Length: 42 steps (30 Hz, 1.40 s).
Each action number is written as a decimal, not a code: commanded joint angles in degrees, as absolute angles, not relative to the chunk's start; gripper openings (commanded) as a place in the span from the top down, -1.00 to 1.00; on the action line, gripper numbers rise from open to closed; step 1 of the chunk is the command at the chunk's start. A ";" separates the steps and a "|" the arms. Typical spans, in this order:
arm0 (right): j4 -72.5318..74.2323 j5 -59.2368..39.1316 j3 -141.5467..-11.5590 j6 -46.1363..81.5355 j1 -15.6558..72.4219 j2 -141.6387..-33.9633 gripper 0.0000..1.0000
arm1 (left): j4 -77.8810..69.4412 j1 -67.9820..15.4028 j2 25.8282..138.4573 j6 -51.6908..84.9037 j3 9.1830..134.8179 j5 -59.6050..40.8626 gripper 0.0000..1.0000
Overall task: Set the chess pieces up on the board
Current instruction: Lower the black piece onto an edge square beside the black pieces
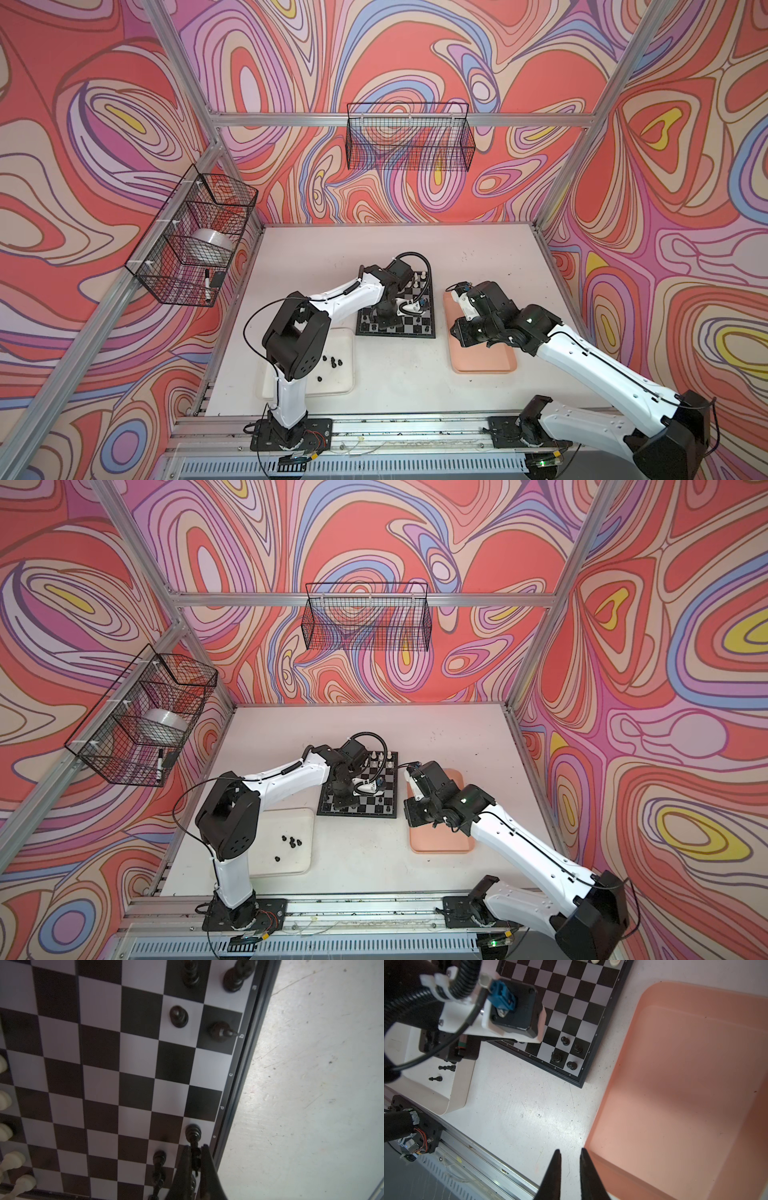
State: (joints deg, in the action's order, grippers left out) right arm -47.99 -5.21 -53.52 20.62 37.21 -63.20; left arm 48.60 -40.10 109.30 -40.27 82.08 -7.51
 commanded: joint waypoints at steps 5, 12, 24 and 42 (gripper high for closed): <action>-47.14 -4.14 -52.64 20.21 37.37 -63.37 0.65 | 49.83 -40.33 110.03 -40.92 81.26 -8.26 0.90; -47.09 -4.09 -52.45 20.20 37.36 -63.11 0.65 | 49.57 -40.34 109.42 -41.04 80.42 -7.74 0.90; -46.76 -3.98 -52.04 19.95 37.35 -63.32 0.65 | 50.14 -40.34 109.79 -40.76 81.22 -7.66 0.88; -46.66 -3.82 -51.95 19.87 37.34 -63.37 0.64 | 49.92 -40.34 109.06 -40.77 80.76 -7.21 0.55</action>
State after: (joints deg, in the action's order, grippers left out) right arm -47.13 -4.51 -52.58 20.43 37.21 -63.22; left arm 48.45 -40.10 109.27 -40.29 81.28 -7.42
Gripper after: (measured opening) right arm 0.181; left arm 0.217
